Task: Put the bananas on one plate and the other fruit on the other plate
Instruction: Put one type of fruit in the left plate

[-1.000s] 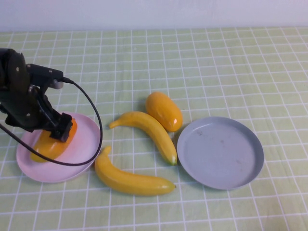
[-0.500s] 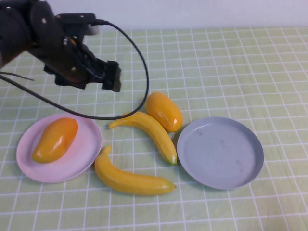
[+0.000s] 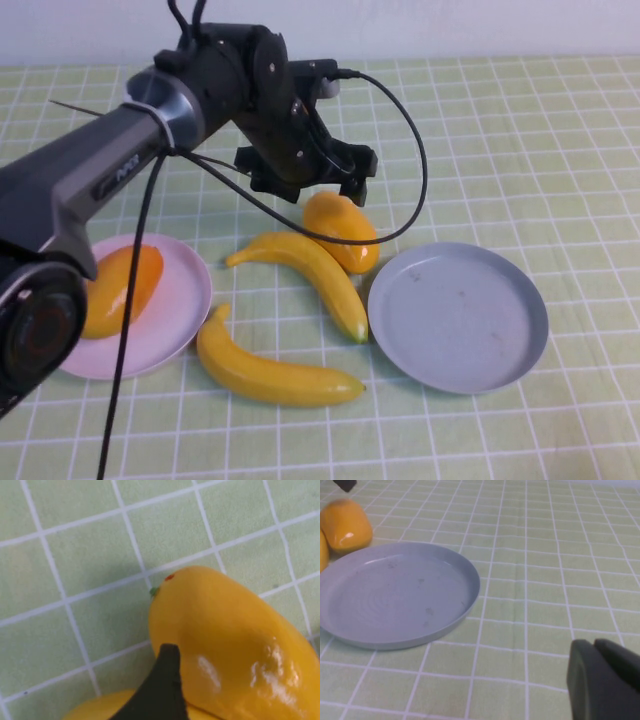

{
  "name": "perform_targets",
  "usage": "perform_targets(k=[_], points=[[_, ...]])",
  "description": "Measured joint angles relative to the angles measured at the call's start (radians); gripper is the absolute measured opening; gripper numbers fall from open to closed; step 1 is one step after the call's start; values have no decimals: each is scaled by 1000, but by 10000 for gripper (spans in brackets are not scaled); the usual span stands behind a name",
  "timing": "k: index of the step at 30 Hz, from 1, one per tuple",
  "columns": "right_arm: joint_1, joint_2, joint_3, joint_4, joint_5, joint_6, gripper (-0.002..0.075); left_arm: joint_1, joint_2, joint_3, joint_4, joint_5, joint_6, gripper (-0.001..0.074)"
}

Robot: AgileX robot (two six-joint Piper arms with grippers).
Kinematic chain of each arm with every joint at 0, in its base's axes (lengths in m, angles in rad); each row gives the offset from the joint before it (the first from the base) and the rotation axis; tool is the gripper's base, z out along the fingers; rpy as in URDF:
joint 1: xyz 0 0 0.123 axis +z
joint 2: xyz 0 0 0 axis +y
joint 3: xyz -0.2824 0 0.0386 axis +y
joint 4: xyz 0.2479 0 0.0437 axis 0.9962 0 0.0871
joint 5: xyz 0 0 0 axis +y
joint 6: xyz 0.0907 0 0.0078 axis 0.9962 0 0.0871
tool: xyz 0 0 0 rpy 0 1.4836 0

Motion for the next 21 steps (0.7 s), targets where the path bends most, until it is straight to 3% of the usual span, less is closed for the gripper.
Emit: perform_targets(k=[6,21], points=[[0,0,0,0,0,0,-15,-19,89,-84,10,32,-42,668],[0,0,0,0,0,0,-15,-23,135,-97,53,62,-60,646]])
